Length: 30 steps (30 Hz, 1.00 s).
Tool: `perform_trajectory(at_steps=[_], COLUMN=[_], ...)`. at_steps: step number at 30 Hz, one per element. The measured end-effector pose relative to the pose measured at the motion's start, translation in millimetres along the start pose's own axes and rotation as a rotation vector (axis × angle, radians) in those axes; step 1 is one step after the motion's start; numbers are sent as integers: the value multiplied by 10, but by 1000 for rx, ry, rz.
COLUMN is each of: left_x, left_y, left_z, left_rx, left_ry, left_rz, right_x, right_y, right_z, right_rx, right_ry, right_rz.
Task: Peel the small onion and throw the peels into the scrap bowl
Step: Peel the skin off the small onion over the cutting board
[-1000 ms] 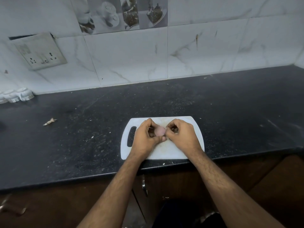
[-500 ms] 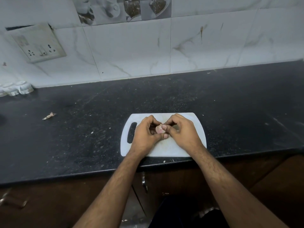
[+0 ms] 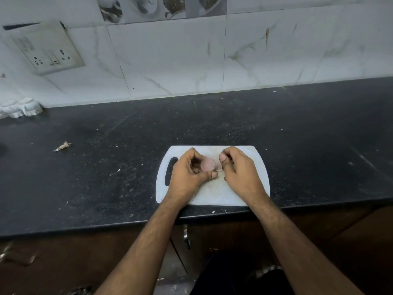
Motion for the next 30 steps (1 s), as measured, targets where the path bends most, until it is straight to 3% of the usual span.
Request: perform_trajectory(at_steps=[17,30], left_x=[-15,-13], left_y=[-1,-1], left_z=[3,-4], left_rx=[-133,-140], left_ry=[21,-16], left_rz=[-75,-108], right_x=[36,24], right_y=[0,-17], right_z=[-16,-31], right_rx=[-106,82], right_ry=[-24,-58], right_rz=[-81,-76])
Point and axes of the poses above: each hand's wrist, its own x-axis away from the middle knuckle, its own z-axis out of the back of the hand, y = z × x, the point moved 4 cm from there along -x, towards the middle knuckle, and after that the axes turned 5 degrees about -x, right-handed, at the moved point
